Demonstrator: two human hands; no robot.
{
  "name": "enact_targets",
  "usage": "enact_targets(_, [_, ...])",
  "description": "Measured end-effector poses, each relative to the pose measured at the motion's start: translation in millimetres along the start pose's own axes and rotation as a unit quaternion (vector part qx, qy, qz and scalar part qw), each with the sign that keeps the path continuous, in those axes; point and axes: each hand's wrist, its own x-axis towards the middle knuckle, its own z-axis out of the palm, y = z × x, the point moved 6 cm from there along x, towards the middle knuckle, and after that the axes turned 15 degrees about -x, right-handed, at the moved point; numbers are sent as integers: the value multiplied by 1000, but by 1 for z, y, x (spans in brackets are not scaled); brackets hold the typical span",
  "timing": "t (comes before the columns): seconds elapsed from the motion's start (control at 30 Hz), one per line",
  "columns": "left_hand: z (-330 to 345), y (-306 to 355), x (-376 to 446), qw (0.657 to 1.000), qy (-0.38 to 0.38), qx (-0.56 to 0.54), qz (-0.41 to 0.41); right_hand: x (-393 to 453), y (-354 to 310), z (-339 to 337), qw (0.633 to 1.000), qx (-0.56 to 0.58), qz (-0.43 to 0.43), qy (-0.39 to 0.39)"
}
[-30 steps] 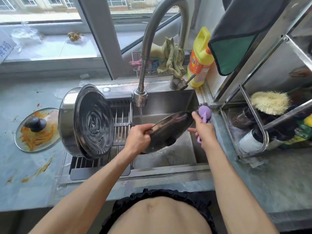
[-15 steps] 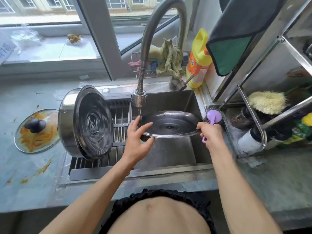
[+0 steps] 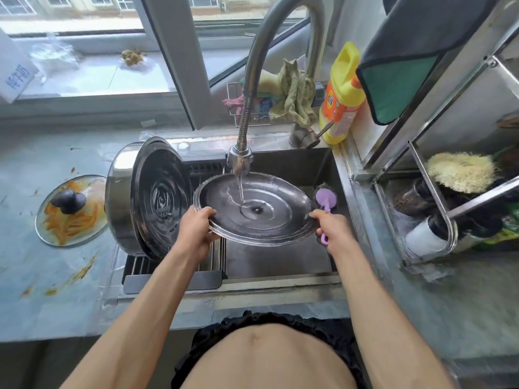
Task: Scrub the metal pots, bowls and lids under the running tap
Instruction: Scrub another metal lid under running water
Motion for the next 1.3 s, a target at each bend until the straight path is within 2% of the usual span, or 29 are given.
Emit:
enact_targets(0.2, [0, 7, -10, 997, -21, 3, 70, -4, 21, 49, 991, 101, 34, -81])
enact_targets(0.27, [-1, 6, -13, 997, -32, 4, 66, -4, 25, 55, 987, 114, 45, -107])
enact_targets(0.43, [-7, 18, -1, 999, -44, 13, 29, 10, 27, 47, 986, 62, 42, -148])
enact_targets(0.57, [-8, 27, 5, 994, -22, 41, 97, 18, 28, 50, 987, 104, 41, -112])
enact_targets(0.63, [-6, 21, 2, 993, -22, 7, 116, 17, 30, 55, 988, 109, 41, -106])
enact_targets(0.8, [-5, -7, -4, 995, -41, -33, 84, 2, 45, 81, 974, 138, 50, -172])
enact_targets(0.93, [-11, -3, -8, 995, -74, 11, 68, 8, 40, 75, 976, 139, 30, -167])
enact_targets(1.03, [-8, 29, -1, 986, -92, 94, 107, 15, 33, 59, 984, 110, 10, -143])
enact_targets(1.13, [-1, 49, 1, 980, -79, 126, 134, 19, 29, 57, 990, 93, 20, -106])
enact_targets(1.2, [0, 45, 3, 986, -57, 91, 129, 18, 31, 59, 988, 126, 37, -84])
enact_targets(1.3, [3, 21, -1, 994, -42, 15, 96, 3, 34, 71, 973, 190, 48, -124])
